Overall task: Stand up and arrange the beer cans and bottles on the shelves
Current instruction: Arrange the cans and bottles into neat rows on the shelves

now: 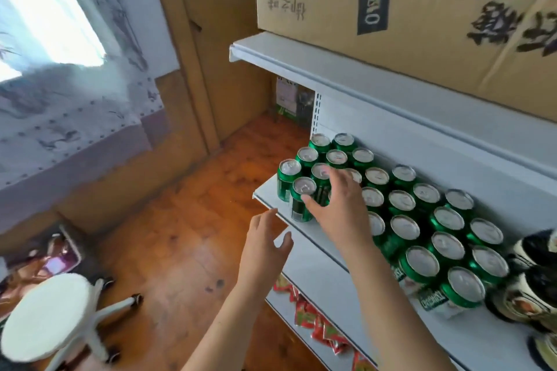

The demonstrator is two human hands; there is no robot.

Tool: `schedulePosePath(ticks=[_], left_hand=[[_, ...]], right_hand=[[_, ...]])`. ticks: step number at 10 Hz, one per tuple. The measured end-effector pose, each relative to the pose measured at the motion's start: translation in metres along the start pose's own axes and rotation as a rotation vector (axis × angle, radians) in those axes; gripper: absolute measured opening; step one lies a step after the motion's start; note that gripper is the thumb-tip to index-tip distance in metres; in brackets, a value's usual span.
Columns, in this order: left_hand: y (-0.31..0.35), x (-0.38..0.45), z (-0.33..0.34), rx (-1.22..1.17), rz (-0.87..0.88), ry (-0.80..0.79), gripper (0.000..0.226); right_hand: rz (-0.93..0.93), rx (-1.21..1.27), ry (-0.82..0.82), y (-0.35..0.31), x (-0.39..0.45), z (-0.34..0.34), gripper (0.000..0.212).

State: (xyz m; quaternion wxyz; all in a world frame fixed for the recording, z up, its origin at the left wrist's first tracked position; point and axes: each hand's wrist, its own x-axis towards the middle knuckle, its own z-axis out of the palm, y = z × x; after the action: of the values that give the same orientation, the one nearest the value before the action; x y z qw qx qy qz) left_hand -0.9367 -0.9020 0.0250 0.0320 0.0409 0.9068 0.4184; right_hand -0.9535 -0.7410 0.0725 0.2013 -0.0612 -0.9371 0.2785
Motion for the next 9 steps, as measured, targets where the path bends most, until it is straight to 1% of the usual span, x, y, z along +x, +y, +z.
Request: schedulePosePath(ticks=[1, 2, 3, 4, 5, 6, 7, 8, 9], left_hand=[[-0.027, 0.063, -0.012, 0.038, 0.01, -0.064, 0.066], [-0.041, 0.128, -0.028, 0.068, 0.038, -0.154, 0.073], [-0.042, 0.173, -0.032, 0.09, 0.096, -0.281, 0.081], [-0.034, 0.205, -0.021, 0.109, 0.215, -0.422, 0.093], [-0.033, 0.222, -0.001, 0.104, 0.272, -0.532, 0.1], [-0.037, 0.228, 0.012, 0.011, 0.288, -0.579, 0.088], [-0.038, 0.233, 0.012, -0.013, 0.32, -0.572, 0.073], [-0.039, 0.237, 0.011, 0.001, 0.32, -0.577, 0.07], [-0.038, 0.24, 0.01, 0.021, 0.332, -0.569, 0.07]], right_hand=[[0.06, -0.061, 0.0, -0.003, 0.029, 0.044, 0.054], [0.108, -0.139, 0.037, -0.006, 0.069, 0.071, 0.04], [0.181, -0.258, -0.04, 0.004, 0.12, 0.075, 0.043], [0.135, -0.431, -0.212, 0.027, 0.179, 0.067, 0.07], [0.106, -0.559, -0.62, 0.046, 0.222, 0.064, 0.088], [0.068, -0.639, -0.854, 0.053, 0.244, 0.073, 0.078], [-0.072, -0.738, -0.86, 0.048, 0.253, 0.078, 0.061], [-0.068, -0.751, -0.801, 0.044, 0.261, 0.082, 0.063], [-0.083, -0.693, -0.695, 0.044, 0.268, 0.089, 0.057]])
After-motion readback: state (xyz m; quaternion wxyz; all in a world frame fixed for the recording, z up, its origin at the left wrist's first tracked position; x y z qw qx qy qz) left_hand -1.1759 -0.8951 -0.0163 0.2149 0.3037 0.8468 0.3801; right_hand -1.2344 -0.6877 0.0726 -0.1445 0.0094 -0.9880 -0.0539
